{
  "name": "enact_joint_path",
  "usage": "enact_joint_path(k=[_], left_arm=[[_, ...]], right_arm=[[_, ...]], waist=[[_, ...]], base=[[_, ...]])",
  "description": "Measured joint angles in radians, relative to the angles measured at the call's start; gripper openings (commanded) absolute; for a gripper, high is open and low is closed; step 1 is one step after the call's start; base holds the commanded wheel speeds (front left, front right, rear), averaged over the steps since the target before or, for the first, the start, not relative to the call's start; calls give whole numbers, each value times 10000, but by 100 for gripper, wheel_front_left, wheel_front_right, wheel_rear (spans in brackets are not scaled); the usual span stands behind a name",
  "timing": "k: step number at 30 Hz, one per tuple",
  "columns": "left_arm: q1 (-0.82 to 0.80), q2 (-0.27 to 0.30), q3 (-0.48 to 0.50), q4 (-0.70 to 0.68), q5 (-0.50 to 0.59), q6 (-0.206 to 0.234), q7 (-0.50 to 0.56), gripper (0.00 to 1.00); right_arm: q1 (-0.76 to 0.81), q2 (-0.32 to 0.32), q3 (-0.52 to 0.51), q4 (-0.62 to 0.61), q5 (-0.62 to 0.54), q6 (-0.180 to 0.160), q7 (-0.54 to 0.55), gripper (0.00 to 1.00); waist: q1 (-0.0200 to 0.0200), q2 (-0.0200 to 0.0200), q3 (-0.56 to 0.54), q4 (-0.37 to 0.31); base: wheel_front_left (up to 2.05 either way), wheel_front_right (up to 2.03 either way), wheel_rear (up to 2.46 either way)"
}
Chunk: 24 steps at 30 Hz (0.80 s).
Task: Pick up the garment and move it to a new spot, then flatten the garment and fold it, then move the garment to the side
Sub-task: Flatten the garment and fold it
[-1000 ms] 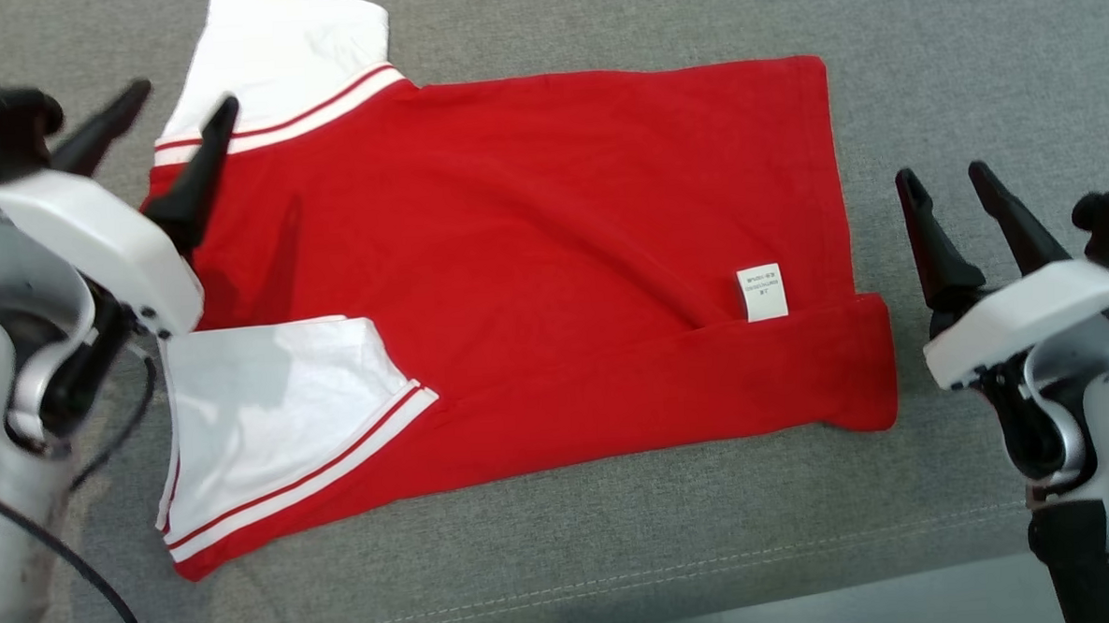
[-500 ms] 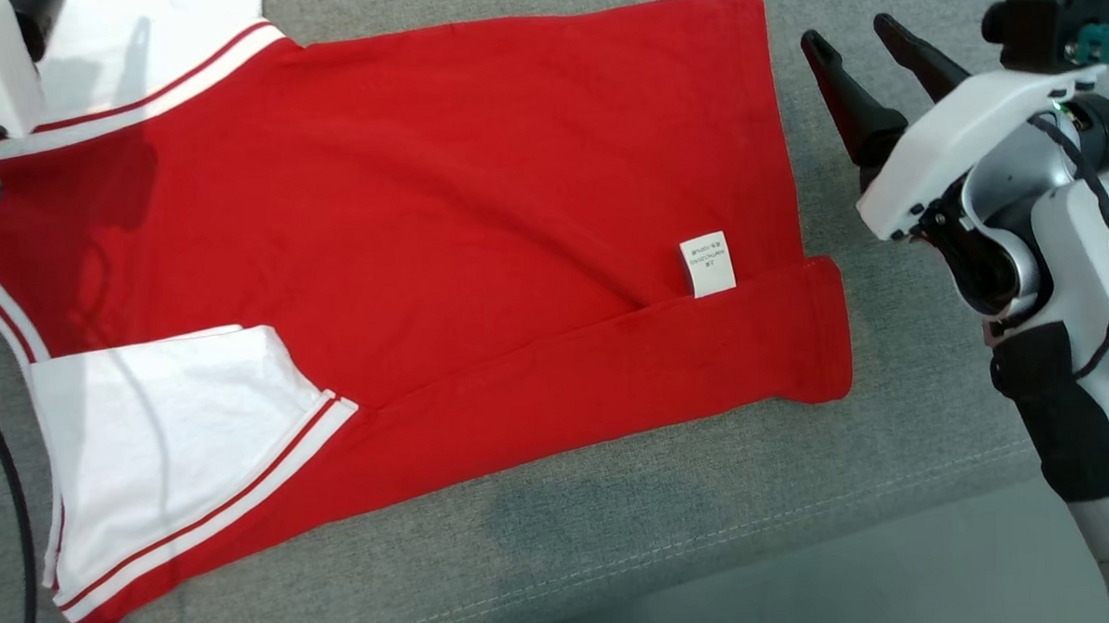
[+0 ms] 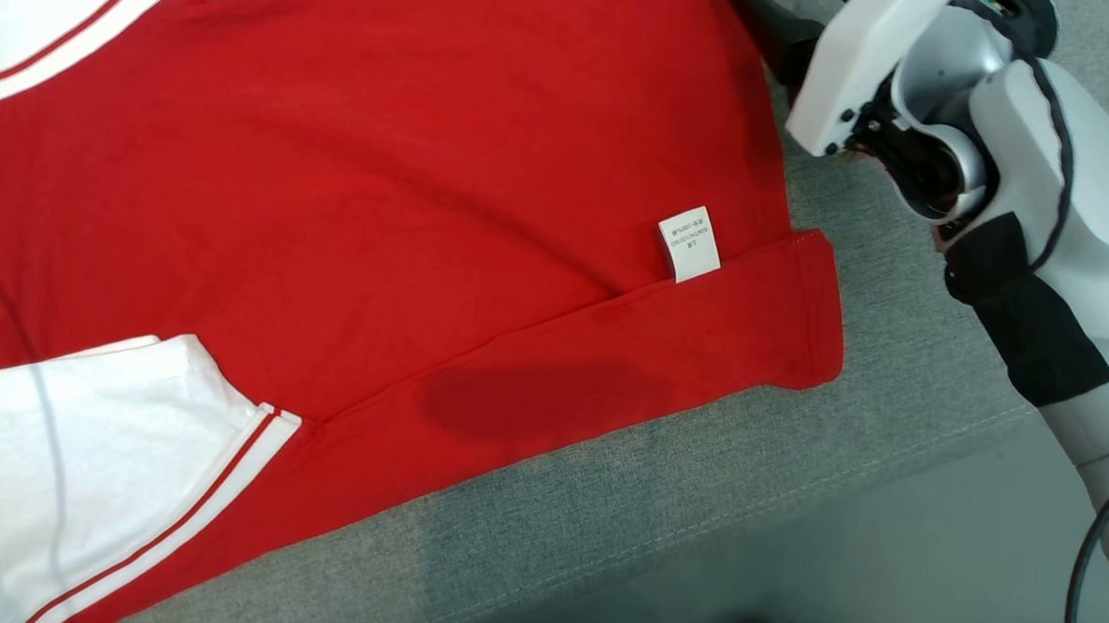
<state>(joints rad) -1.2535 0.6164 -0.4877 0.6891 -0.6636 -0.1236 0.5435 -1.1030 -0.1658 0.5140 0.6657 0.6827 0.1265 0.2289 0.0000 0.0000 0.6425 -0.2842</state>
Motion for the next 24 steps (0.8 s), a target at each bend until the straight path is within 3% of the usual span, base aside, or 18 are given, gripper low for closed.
enact_joint_path(k=[8, 9, 10, 11, 12, 19, 24], left_arm=[[-500, 31, -382, 487, -293, 0, -169, 100], [-556, 8, -437, 502, -341, 0, -192, 76], [-644, -15, -470, 529, -424, 0, -201, 16], [-711, -29, -527, 545, -518, 0, -203, 0], [-752, -46, -610, 564, -550, -2, -203, 0], [-859, -127, -895, 706, -909, -65, -504, 0], [-861, -140, -1147, 688, -1285, -65, -723, 0]], right_arm=[[-890, 259, 947, 731, 539, 0, -75, 100], [-1007, 268, 1055, 838, 606, 0, -109, 99], [-1121, 270, 1114, 924, 673, 0, -111, 60], [-1219, 265, 1141, 980, 736, 0, -176, 34], [-1285, 263, 1185, 1058, 817, 0, -199, 0], [-1417, 169, 1626, 1273, 1225, 4, -619, 0], [-1382, -297, 2151, 1097, 1593, 4, -897, 0]], waist=[[0, 0, 362, -33], [0, 0, 397, -22], [0, 0, 435, -12], [0, 0, 467, 1], [0, 0, 485, 23], [0, 0, 447, 113], [0, 0, 311, 256]], base=[[0, 0, 0], [0, 0, 0], [0, 0, 0], [0, 0, 0], [0, 0, 0], [0, 0, 0], [0, 0, 0]])
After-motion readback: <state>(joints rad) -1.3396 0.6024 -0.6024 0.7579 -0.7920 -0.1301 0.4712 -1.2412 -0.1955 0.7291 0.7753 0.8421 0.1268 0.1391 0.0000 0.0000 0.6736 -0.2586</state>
